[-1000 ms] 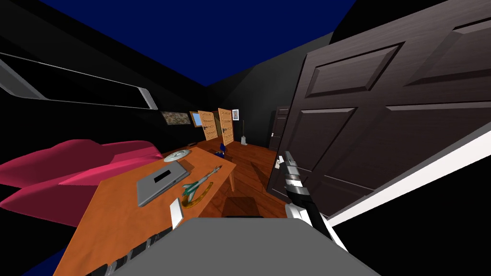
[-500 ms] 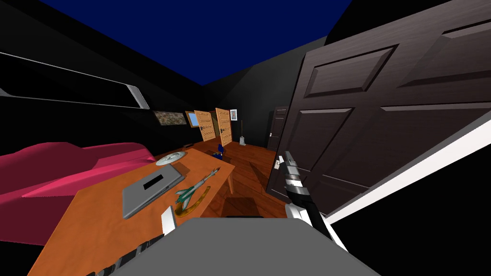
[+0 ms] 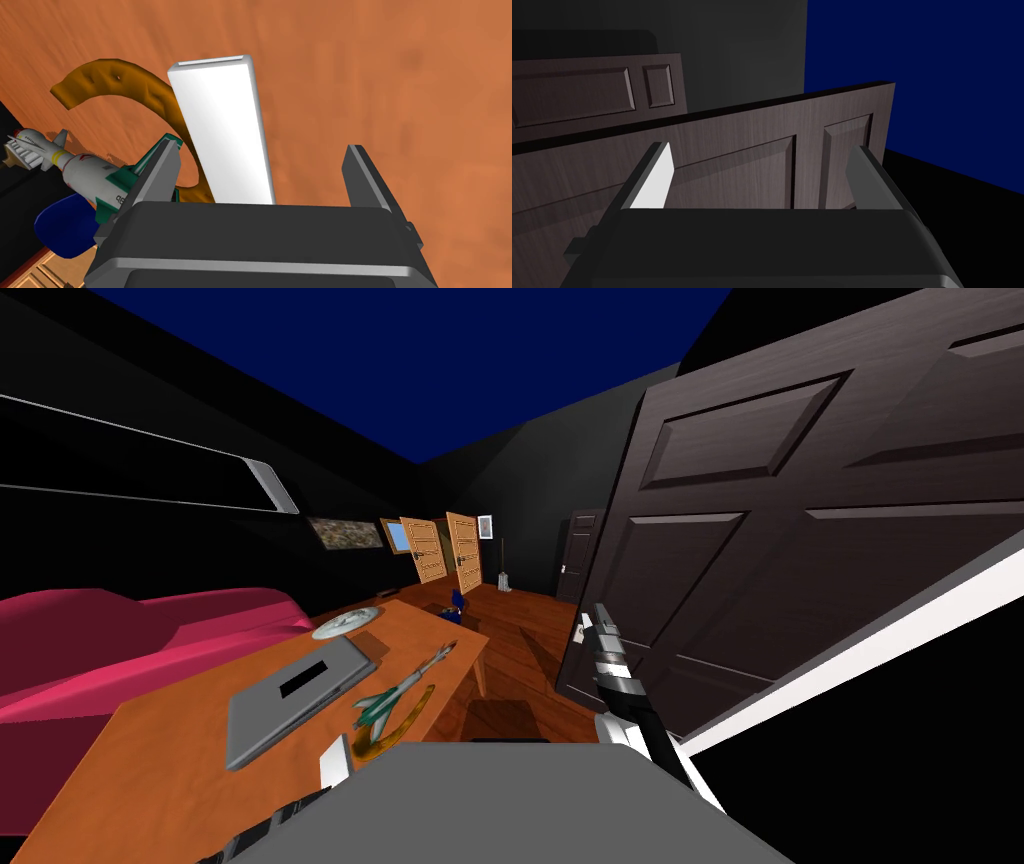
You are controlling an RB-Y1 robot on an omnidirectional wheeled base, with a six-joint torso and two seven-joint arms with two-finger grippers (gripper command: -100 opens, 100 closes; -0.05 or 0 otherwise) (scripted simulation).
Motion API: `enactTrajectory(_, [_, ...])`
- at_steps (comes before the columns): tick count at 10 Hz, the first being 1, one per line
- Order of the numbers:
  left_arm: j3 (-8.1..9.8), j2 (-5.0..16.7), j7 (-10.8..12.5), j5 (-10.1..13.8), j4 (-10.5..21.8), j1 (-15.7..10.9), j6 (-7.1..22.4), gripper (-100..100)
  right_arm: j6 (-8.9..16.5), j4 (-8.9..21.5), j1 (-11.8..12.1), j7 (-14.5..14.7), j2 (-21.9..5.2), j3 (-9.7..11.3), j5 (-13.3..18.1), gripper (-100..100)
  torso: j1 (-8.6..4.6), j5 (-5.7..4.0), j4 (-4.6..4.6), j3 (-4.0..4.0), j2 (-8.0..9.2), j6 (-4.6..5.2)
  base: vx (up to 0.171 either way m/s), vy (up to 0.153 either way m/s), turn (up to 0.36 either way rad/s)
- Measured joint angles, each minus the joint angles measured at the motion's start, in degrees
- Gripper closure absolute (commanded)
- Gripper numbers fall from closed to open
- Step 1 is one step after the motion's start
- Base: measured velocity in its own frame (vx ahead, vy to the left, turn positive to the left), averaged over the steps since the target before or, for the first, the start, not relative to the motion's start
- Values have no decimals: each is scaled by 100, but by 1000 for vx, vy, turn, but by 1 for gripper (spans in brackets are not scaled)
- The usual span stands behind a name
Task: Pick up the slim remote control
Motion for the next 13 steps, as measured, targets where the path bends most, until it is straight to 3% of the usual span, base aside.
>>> enactTrajectory(1, [1, 31, -111, -48, 394, -218, -58, -100, 0, 0, 0, 0, 0, 0, 0, 0, 2, 1, -1, -1, -1, -1, 94, 35, -144])
enactTrajectory(2, [6, 49, 100, -198, 174, -62, 11, -100, 0, 0, 0, 0, 0, 0, 0, 0, 10, 2, -3, -7, -13, 1, 95, 38, -50])
enactTrajectory(3, [6, 102, 96, -284, 433, -273, -9, -100, 0, 0, 1, 0, 0, -1, 0, 0, 11, 3, -4, -11, -19, 0, 50, 18, 14])
enactTrajectory(4, [2, 139, -134, -311, 1017, -556, -98, -100, 0, 0, 1, 0, 0, 0, 0, 0, 5, 2, -3, -5, -7, -3, 15, 3, 12])
enactTrajectory(6, [4, 150, -234, -320, 1269, -611, -126, -100, 0, 0, 0, 0, 0, 0, 0, 0, -4, 0, 2, 9, 17, -3, -5, -1, -3])
enactTrajectory(7, [4, 159, -223, -321, 1354, -582, -128, -100, 0, 0, 0, 0, 0, 0, 0, 0, -5, -1, 4, 12, 22, -5, -7, -2, -1])
enactTrajectory(8, [12, 125, 30, -314, 924, -268, -58, -100, 0, 0, 0, 0, 0, 0, 0, 0, -5, 0, 4, 14, 25, -6, -4, -2, 10])
enactTrajectory(9, [15, 129, 208, -312, 551, -140, -20, -100, 0, 0, 0, 0, 0, 0, 0, 0, -5, -1, 5, 12, 22, -2, 0, 0, 0])
enactTrajectory(10, [6, 151, 18, -318, 936, -431, -77, -100, 0, 0, -1, 0, 0, 0, 0, 0, -4, 0, 3, 10, 18, -1, 2, 0, -10])
enactTrajectory(12, [-9, 181, 2, -297, 992, -429, -84, -100, 0, 0, -2, 0, 0, 1, 0, 0, -6, -2, 8, 26, 49, 0, -120, -6, -152])
enactTrajectory(13, [-10, 226, -41, -289, 1292, -543, -100, -100, 0, 0, -2, 0, 0, 0, 0, 0, -6, -1, 13, 35, 63, -3, -67, -1, -20])
